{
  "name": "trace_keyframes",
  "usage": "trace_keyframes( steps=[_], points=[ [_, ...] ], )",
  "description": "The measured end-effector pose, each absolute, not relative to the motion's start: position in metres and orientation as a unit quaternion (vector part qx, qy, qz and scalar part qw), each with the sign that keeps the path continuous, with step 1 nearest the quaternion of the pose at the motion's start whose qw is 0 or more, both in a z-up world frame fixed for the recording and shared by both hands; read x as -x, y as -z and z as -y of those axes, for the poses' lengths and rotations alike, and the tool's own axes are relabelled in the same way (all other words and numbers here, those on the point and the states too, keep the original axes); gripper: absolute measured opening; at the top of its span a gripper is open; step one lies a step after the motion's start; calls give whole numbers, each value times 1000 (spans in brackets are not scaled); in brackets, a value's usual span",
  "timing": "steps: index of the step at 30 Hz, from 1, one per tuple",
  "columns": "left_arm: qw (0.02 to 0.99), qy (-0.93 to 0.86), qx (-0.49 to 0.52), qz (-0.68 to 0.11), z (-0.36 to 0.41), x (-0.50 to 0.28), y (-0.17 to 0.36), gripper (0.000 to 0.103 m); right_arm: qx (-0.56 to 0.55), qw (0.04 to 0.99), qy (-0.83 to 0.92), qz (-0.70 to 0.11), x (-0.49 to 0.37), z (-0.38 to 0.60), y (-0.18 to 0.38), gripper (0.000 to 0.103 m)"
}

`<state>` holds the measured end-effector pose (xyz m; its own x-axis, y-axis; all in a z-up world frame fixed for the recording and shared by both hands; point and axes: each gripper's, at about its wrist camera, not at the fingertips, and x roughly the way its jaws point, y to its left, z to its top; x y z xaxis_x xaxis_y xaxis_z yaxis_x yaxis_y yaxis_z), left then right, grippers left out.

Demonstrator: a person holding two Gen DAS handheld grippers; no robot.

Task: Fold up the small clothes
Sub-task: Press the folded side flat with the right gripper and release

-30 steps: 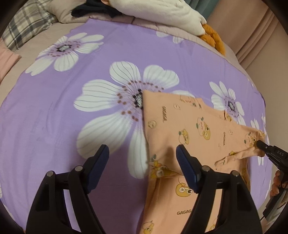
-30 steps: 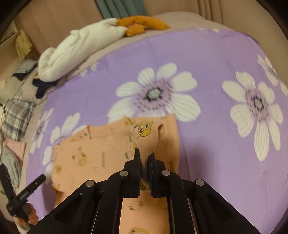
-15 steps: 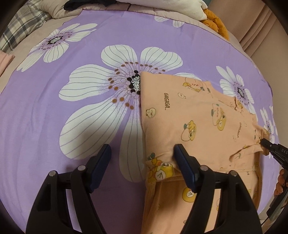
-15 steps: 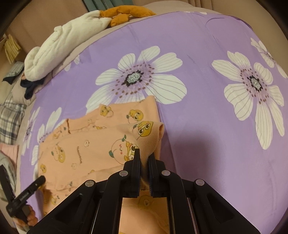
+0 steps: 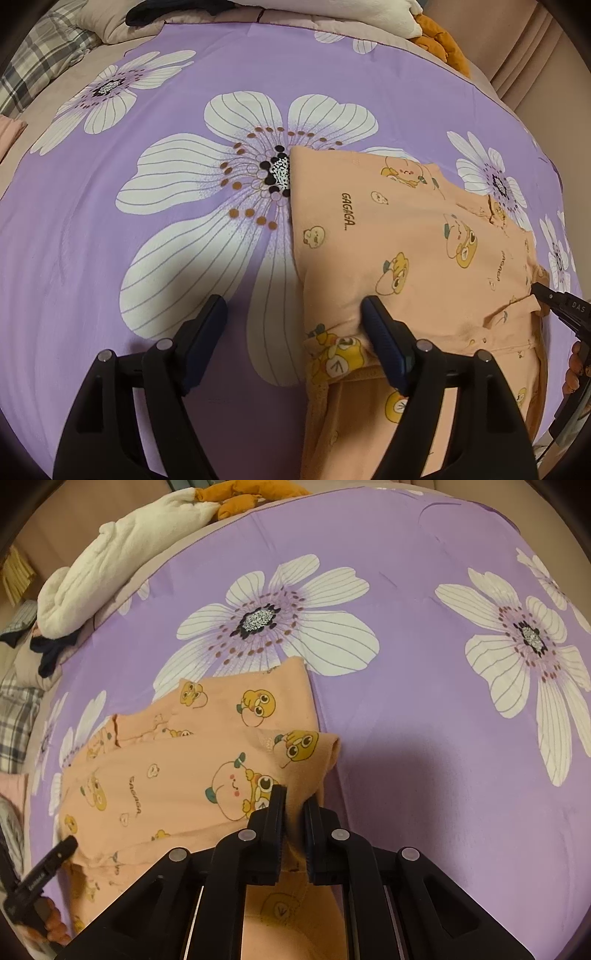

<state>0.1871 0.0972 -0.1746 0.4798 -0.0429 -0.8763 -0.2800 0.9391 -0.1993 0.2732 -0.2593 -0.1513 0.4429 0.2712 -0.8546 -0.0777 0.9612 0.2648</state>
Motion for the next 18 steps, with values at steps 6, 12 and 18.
trace_keyframes(
  steps=[6,12,18],
  points=[
    [846,-58,161,-505,-100,-186,174,77,-99,849,-100,-510,-274,264,149,8],
    [848,-57,163,-501,-100,-184,173,78,-88,856,-91,-502,-270,266,148,8],
    [845,-56,190,-496,-106,-171,160,74,-78,869,-69,-484,-259,274,131,8]
  ],
)
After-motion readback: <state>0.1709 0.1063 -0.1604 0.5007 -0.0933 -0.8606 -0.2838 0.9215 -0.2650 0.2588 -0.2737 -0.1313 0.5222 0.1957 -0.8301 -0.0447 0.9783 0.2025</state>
